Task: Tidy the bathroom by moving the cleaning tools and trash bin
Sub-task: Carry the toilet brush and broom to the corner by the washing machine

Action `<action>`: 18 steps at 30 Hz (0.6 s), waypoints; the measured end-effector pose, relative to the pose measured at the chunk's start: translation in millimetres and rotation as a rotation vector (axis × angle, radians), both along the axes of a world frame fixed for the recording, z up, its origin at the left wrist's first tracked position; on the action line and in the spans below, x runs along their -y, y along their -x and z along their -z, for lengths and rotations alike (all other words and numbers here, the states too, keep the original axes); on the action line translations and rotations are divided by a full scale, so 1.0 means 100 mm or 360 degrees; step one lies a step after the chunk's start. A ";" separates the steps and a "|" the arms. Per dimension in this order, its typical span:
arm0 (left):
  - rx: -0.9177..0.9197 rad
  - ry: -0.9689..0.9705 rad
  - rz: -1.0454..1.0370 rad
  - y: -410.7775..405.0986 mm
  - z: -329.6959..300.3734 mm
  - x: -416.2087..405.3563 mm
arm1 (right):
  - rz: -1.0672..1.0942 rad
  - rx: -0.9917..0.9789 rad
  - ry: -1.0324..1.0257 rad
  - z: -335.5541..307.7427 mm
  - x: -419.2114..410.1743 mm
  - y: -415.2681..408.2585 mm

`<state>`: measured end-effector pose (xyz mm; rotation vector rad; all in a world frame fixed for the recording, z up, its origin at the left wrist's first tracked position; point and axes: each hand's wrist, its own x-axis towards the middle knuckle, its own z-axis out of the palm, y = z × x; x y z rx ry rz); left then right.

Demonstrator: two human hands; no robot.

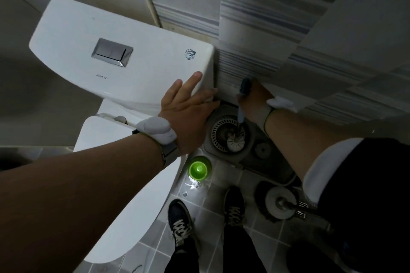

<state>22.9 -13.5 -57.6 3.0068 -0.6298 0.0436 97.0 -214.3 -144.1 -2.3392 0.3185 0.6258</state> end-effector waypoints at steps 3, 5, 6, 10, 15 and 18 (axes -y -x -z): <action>-0.0074 -0.0023 0.0016 0.00 -0.06 0.01 | -0.0045 0.0087 0.0037 -0.05 -0.01 0.35; -0.0110 -0.0072 0.0037 0.01 -0.06 0.01 | -0.0116 0.0123 0.0066 -0.07 -0.02 0.60; -0.0132 -0.0105 0.0056 0.02 -0.06 0.01 | -0.0151 0.0169 0.0053 -0.10 -0.03 0.71; -0.0256 -0.0091 0.0069 0.13 -0.14 0.04 | -0.0183 0.0454 -0.0059 -0.34 -0.09 1.00; -0.0364 0.0114 -0.0073 0.45 -0.24 0.08 | -0.0180 0.0653 -0.0217 -0.75 -0.28 1.16; -0.0452 0.0167 -0.0139 0.66 -0.26 -0.04 | -0.0258 0.0661 -0.0271 -0.87 -0.43 1.31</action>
